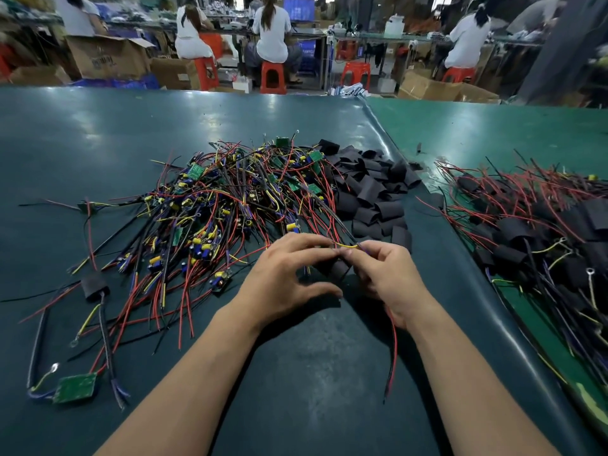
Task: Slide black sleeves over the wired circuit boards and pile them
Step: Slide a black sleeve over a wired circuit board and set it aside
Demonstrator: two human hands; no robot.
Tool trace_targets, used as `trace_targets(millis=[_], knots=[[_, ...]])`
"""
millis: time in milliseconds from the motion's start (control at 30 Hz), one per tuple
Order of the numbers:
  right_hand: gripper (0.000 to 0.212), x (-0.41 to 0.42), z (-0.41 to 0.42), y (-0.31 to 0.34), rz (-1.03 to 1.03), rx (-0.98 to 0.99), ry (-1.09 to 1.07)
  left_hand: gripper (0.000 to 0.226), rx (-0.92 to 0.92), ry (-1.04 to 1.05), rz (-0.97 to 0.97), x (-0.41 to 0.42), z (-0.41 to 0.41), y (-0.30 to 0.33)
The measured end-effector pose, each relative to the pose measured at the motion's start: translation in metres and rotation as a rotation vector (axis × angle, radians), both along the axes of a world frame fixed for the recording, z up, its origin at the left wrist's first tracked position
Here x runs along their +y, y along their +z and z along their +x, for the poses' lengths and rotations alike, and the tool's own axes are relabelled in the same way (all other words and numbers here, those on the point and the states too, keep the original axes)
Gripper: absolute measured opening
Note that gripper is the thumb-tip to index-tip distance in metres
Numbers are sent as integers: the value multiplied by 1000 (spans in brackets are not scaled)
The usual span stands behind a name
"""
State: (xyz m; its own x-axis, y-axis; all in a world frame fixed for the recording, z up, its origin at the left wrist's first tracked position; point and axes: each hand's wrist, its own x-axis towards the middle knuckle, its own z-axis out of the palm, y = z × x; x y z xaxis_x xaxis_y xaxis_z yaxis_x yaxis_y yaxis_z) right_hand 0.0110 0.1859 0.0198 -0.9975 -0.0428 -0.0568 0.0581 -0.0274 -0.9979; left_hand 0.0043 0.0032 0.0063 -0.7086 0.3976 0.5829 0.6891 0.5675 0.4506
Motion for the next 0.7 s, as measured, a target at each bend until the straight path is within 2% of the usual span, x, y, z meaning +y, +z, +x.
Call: trace_targets(millis=[100,167,233,300,367,433,533,633,700], knots=[[19,2,-2,4,-68,25,1,32,-79,-6,11,1,2,0],[27,4,-5,8,-110,77,-88,28,-96,21,-19,0,2,0],[37,9,-7,13,-196,183,-221,32,-116,24,-80,-1,2,0],[49,18,-8,15,-137,293,-339,37,-149,17,-113,-1,2,2],[55,23,-8,15,-64,348,-418,33,-166,17,-93,-1,3,4],[47,23,-8,15,-145,341,-427,31,-187,48,-56,-1,4,6],[31,23,-12,15,-274,307,-406,44,-182,89,-18,-1,6,6],[15,25,-15,16,-423,249,-329,55,-201,79,-39,-1,5,7],[13,26,-16,16,-517,195,-281,57,-232,94,-80,-1,4,6]])
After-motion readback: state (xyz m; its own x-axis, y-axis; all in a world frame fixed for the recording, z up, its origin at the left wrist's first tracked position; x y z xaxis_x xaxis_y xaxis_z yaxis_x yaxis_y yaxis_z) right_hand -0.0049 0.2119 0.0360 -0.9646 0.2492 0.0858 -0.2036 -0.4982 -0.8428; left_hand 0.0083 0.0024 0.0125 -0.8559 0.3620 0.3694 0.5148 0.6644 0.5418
